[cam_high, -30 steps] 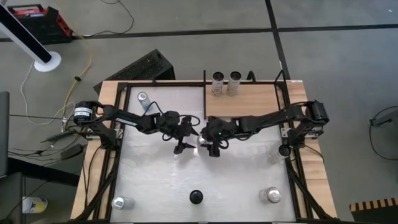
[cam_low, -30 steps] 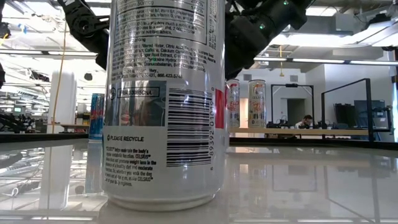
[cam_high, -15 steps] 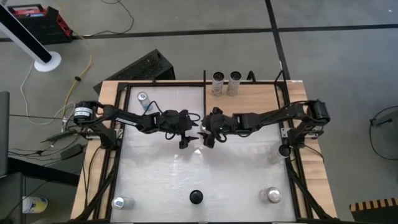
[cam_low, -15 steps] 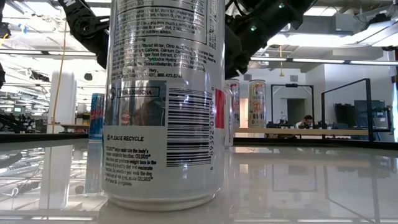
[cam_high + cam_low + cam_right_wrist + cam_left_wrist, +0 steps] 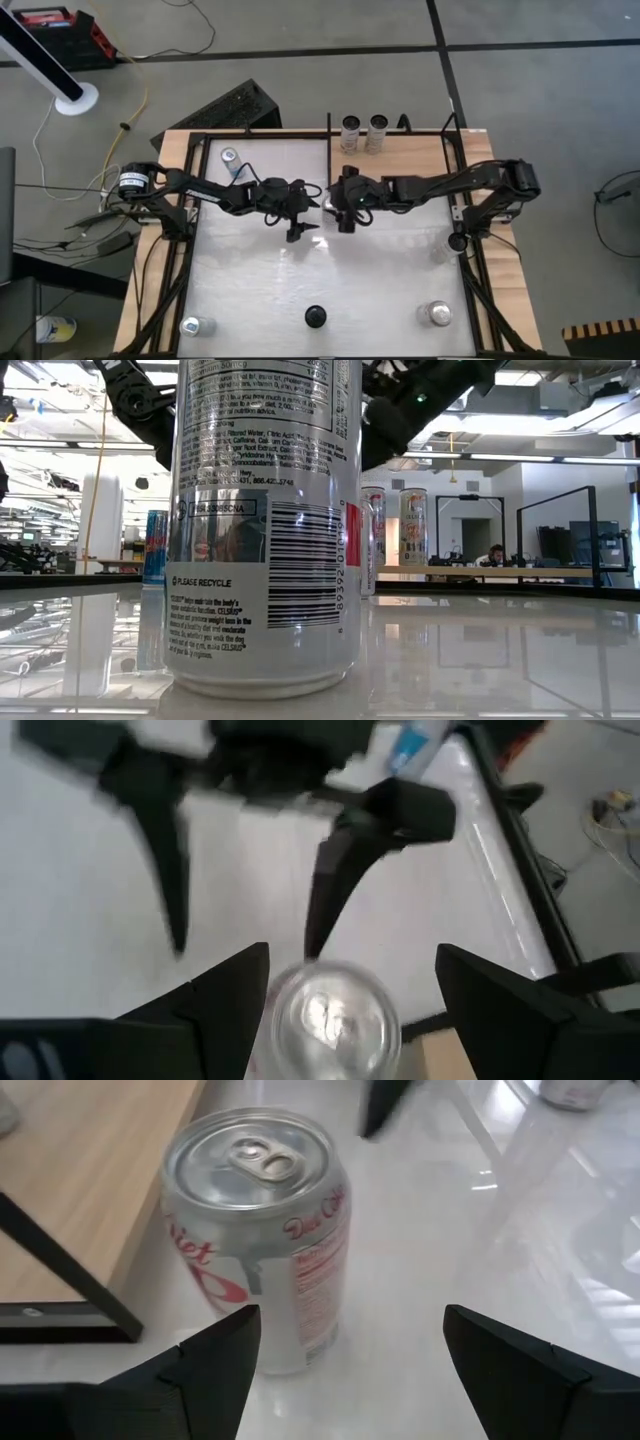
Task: Place canned beverage on shelf
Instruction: Put the top silver soda can on the shelf
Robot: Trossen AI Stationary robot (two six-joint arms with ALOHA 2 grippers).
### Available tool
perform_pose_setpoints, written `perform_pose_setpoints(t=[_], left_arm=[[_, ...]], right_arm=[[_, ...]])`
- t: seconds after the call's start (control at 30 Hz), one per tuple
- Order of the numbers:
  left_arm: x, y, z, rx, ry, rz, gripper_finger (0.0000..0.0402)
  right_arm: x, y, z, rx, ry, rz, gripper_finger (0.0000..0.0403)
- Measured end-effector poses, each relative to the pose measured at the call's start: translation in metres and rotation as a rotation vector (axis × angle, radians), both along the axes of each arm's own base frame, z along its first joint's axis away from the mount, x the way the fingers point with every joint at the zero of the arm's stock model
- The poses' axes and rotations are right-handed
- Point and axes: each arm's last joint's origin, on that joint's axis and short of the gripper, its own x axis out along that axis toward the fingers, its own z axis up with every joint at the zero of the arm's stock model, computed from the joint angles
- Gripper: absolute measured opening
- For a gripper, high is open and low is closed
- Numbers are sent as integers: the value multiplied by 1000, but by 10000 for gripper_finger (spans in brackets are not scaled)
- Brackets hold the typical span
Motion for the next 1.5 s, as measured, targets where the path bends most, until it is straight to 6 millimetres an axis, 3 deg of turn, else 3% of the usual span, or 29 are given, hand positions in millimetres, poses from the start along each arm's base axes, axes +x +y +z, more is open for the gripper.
perform_pose_setpoints(t=[0.17,0.47,0.97,1.17,1.5], left_arm=[[0,0,0,0,0,0,298],[0,0,0,4,0,-2,298],[0,0,-1,6,5,-3,298],[0,0,-1,5,5,-2,298],[0,0,0,11,5,-2,298]], right_arm=[[-6,-13,3,49,40,118,310],[-6,-46,-7,153,49,135,310],[-7,-48,-12,196,82,203,310],[-1,-52,-24,210,105,198,310],[-3,-51,-23,285,98,93,310]])
